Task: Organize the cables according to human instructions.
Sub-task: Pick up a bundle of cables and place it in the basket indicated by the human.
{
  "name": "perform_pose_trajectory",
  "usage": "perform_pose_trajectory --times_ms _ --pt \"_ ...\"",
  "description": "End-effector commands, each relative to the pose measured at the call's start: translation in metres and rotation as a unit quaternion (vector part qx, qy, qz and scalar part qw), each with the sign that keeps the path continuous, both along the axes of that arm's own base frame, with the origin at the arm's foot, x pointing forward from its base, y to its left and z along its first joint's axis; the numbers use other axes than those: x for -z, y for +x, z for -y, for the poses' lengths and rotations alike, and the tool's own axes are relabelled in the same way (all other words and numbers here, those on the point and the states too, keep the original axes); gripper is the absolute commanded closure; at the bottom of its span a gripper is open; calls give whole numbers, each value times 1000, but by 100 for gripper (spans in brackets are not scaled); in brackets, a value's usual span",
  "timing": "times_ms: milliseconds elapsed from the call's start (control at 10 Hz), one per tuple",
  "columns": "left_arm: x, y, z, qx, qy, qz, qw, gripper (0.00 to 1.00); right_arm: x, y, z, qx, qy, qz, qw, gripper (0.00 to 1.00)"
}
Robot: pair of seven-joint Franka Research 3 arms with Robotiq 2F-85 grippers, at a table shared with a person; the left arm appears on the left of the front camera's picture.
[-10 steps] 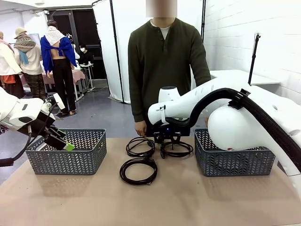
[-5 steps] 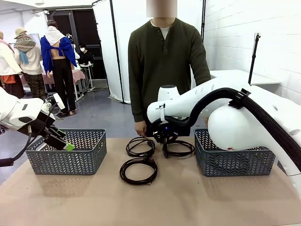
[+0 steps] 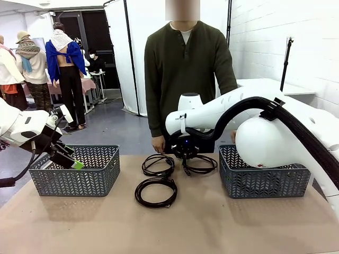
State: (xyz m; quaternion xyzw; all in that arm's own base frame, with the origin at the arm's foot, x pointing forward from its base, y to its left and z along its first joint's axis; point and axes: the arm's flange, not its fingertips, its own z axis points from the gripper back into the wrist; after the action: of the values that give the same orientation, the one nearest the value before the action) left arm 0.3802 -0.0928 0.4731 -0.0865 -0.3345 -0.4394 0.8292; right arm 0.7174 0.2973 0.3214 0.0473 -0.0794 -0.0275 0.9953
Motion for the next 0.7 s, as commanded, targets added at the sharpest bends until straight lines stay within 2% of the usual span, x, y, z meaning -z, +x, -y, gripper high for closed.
perform_pose_trajectory --times_ms 0,300,500,600 --pt "2 2 -2 0 -4 0 1000 0 -30 -5 -3 -23 -10 23 999 100" --pt "2 2 -2 0 -4 0 1000 0 -78 -22 -17 -119 3 11 993 100" --pt "2 2 -2 0 -4 0 1000 0 -105 -41 -20 -245 2 1 970 100" --pt "2 2 -2 0 -4 0 1000 0 -120 -56 -15 -314 -32 8 949 100"
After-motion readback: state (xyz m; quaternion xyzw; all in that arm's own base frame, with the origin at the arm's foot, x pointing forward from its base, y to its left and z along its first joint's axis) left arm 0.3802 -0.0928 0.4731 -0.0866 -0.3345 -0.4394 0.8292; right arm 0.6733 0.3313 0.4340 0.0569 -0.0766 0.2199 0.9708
